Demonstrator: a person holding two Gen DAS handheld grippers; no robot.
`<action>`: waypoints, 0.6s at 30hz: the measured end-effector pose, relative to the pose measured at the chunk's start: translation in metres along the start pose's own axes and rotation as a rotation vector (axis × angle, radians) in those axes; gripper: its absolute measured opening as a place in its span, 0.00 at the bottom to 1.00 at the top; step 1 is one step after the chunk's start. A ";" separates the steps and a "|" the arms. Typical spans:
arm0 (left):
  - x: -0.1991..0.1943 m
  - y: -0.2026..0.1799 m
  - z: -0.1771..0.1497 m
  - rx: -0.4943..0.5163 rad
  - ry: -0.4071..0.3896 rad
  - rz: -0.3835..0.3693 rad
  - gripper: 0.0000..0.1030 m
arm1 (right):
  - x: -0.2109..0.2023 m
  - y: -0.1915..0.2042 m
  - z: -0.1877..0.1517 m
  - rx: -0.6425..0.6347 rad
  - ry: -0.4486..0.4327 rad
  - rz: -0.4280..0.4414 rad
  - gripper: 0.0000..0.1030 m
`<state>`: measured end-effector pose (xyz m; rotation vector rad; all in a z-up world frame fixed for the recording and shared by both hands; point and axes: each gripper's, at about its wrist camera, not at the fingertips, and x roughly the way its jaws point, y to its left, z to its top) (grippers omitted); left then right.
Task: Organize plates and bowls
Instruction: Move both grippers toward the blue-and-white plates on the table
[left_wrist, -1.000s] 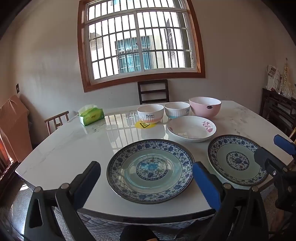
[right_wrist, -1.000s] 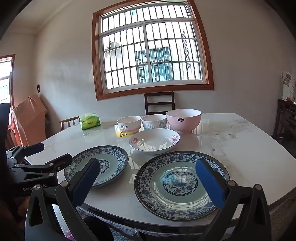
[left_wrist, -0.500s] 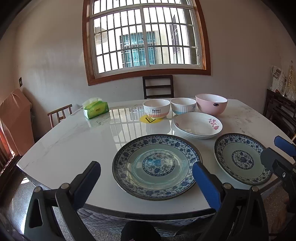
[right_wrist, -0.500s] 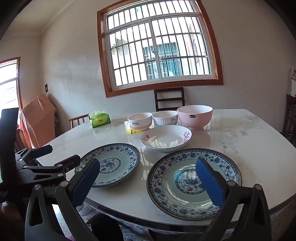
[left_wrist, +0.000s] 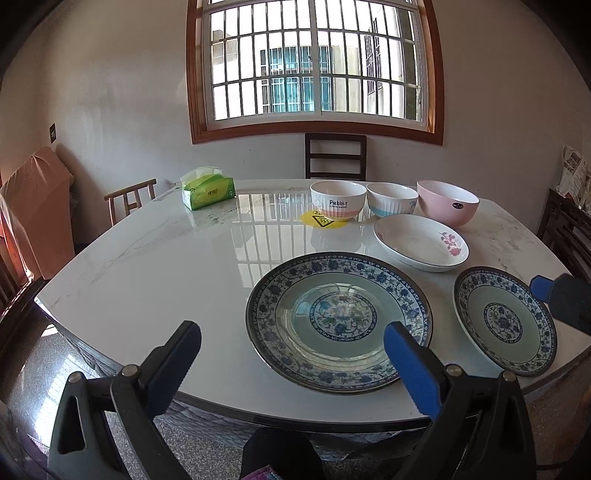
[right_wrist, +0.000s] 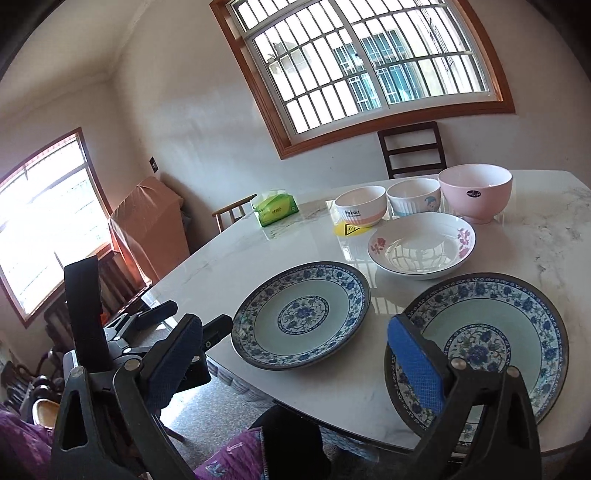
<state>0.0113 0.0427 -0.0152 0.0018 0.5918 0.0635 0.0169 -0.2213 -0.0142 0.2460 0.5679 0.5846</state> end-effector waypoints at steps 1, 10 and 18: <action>0.002 0.002 0.000 -0.007 0.009 -0.002 0.98 | 0.003 -0.002 0.003 0.016 0.015 0.021 0.93; 0.017 0.019 0.003 -0.070 0.080 -0.020 0.98 | 0.037 -0.015 0.026 0.091 0.142 0.109 0.81; 0.031 0.029 0.006 -0.106 0.128 -0.040 0.98 | 0.068 -0.036 0.045 0.151 0.216 0.118 0.78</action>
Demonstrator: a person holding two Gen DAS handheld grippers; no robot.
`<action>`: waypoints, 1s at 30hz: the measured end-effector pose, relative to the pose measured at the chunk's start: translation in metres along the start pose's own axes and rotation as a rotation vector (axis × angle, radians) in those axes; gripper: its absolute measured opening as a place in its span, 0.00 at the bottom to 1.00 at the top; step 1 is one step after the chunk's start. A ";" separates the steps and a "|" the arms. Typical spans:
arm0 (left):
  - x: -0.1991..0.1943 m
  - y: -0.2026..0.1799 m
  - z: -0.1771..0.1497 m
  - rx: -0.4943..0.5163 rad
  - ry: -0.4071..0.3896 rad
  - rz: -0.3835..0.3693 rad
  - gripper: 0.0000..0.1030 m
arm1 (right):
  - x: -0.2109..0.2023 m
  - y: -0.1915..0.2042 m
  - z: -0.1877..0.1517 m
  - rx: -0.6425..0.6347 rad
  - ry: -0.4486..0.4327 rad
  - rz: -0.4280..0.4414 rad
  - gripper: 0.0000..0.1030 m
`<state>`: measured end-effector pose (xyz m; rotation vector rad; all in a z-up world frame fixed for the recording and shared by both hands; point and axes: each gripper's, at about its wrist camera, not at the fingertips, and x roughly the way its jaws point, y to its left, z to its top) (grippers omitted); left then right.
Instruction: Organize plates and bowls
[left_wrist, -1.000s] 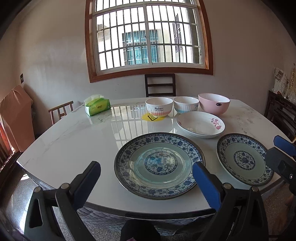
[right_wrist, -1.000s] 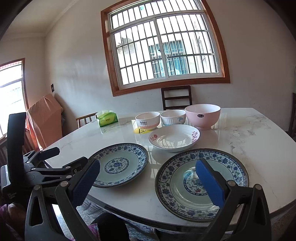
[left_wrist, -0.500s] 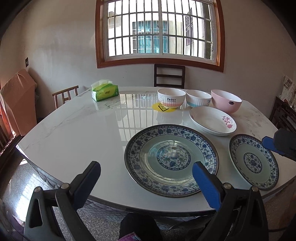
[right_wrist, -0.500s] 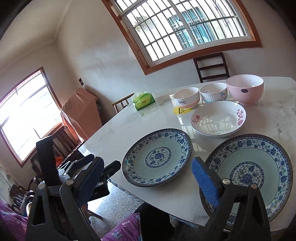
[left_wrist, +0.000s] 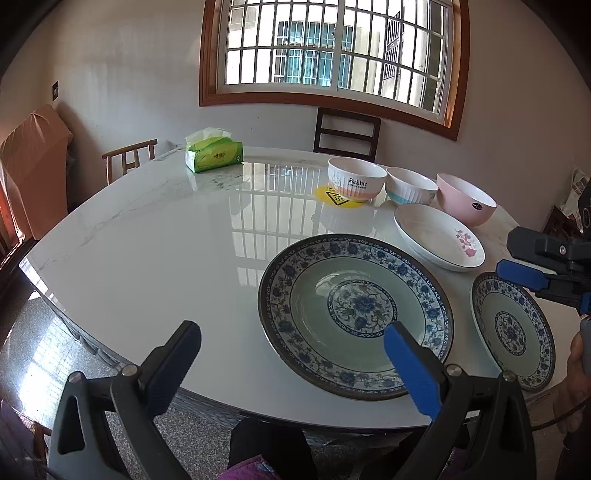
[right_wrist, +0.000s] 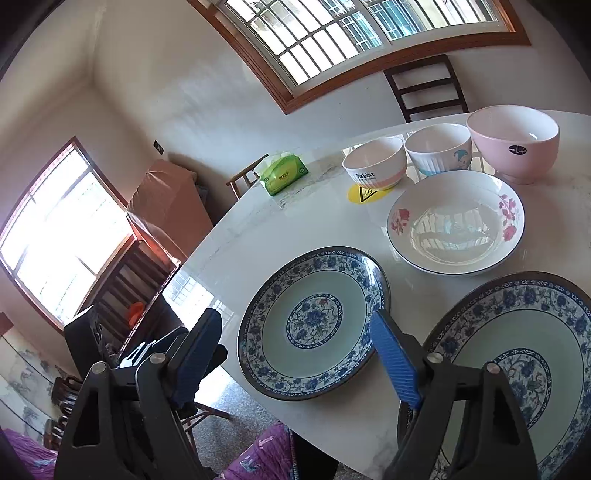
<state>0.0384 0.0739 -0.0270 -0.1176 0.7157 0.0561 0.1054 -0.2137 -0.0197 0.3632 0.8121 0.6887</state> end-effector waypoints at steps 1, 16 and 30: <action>0.003 0.002 0.001 -0.007 0.010 -0.006 0.98 | 0.004 -0.004 0.003 0.007 0.014 -0.001 0.78; 0.032 0.018 0.008 -0.070 0.076 -0.072 0.98 | 0.052 -0.047 0.026 0.105 0.180 -0.044 0.75; 0.072 0.036 0.004 -0.178 0.220 -0.179 0.49 | 0.085 -0.051 0.023 0.118 0.306 -0.083 0.69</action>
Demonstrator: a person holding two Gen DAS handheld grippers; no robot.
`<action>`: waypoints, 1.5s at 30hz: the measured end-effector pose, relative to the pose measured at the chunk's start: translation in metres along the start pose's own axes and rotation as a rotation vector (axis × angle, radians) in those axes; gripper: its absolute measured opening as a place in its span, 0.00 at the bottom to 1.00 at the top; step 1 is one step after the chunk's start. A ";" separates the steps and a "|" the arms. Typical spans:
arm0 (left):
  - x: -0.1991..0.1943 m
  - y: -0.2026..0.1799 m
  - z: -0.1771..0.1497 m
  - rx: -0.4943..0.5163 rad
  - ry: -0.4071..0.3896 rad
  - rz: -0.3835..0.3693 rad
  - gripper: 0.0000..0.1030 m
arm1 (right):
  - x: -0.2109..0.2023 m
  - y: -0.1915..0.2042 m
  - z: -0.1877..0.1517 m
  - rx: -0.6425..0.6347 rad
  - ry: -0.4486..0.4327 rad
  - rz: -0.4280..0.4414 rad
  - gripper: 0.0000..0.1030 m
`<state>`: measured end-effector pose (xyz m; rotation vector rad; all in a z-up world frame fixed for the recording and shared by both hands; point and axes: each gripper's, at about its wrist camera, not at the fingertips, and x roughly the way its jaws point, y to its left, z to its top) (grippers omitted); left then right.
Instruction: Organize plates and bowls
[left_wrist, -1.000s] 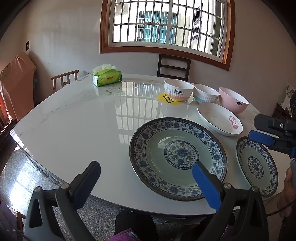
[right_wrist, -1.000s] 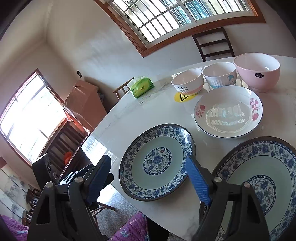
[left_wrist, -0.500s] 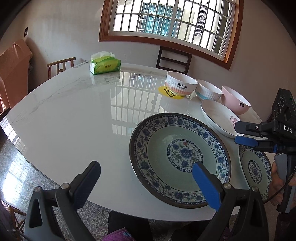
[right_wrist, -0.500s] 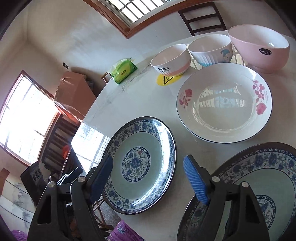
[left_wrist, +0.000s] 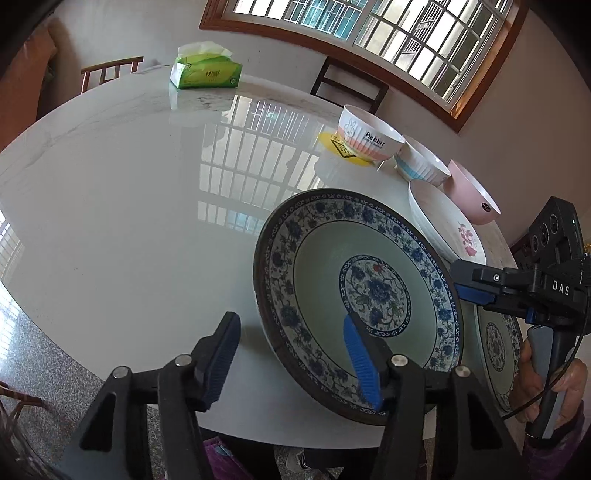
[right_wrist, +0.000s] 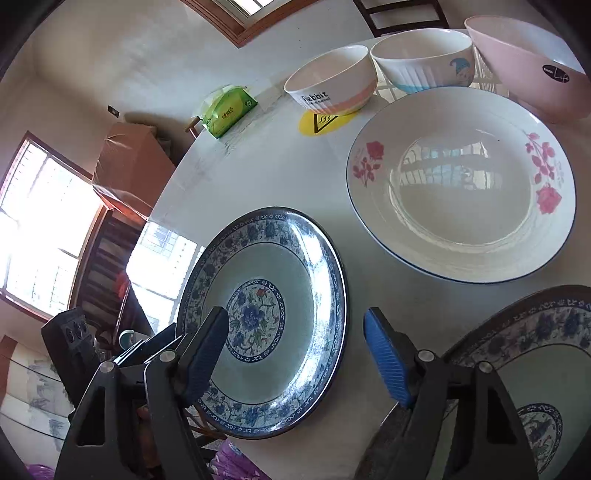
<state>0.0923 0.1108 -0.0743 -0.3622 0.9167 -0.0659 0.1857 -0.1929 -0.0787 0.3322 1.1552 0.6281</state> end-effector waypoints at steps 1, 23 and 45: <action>0.001 -0.001 0.000 0.008 0.006 -0.002 0.35 | 0.003 0.000 -0.001 0.003 0.011 -0.001 0.66; -0.006 0.027 0.019 -0.009 -0.065 0.092 0.23 | 0.019 0.003 0.002 0.039 0.041 -0.022 0.20; -0.035 0.041 0.012 -0.013 -0.230 0.313 0.51 | -0.020 0.012 -0.008 0.022 -0.100 -0.019 0.43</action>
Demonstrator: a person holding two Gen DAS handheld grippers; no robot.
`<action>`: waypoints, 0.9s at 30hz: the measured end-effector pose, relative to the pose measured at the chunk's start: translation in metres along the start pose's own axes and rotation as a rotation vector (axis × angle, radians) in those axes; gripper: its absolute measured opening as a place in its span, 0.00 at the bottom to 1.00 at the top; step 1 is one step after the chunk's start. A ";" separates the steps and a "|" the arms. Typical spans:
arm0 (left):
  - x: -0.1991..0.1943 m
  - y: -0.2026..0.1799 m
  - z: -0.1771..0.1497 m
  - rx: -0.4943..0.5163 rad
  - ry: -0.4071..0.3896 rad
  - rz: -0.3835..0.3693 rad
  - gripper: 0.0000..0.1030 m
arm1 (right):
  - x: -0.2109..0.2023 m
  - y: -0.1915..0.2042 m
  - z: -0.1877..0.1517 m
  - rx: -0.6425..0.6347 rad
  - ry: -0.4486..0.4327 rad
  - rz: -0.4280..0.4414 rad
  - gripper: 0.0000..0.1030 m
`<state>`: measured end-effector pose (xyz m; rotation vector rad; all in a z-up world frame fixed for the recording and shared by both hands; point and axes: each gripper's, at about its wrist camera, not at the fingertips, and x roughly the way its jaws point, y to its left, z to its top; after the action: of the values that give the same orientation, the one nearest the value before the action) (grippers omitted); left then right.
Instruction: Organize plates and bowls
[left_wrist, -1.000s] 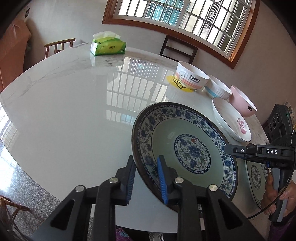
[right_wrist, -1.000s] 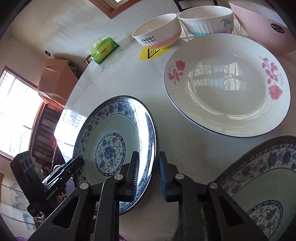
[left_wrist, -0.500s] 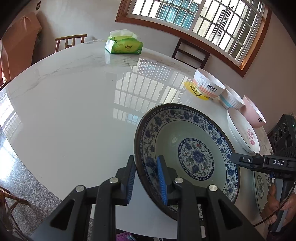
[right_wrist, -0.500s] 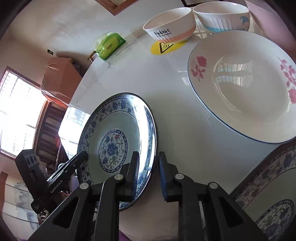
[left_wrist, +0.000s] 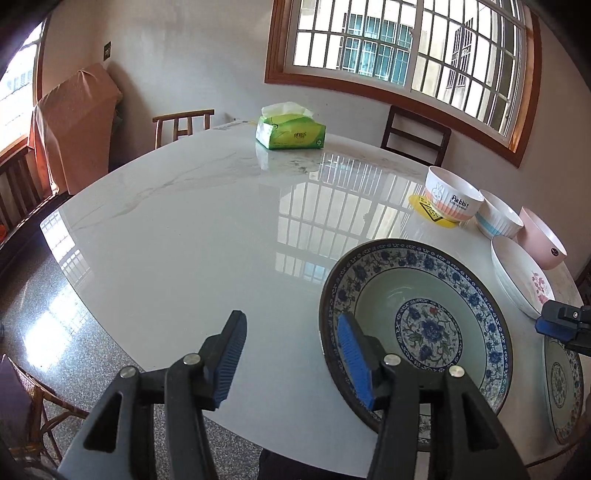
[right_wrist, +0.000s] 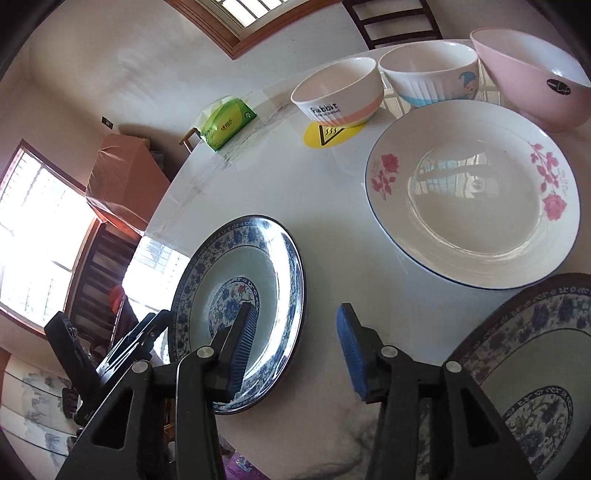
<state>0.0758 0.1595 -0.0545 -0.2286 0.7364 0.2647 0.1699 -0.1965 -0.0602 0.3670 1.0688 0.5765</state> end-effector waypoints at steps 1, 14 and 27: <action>-0.007 -0.001 0.000 0.010 -0.013 -0.011 0.51 | -0.013 -0.003 -0.004 0.006 -0.028 0.008 0.44; -0.048 -0.153 -0.015 0.317 0.141 -0.510 0.58 | -0.206 -0.098 -0.099 0.132 -0.238 -0.162 0.54; 0.000 -0.245 -0.030 0.370 0.379 -0.555 0.58 | -0.183 -0.181 -0.113 0.332 -0.212 -0.016 0.47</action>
<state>0.1347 -0.0800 -0.0488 -0.1225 1.0467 -0.4536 0.0507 -0.4509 -0.0785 0.6937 0.9606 0.3354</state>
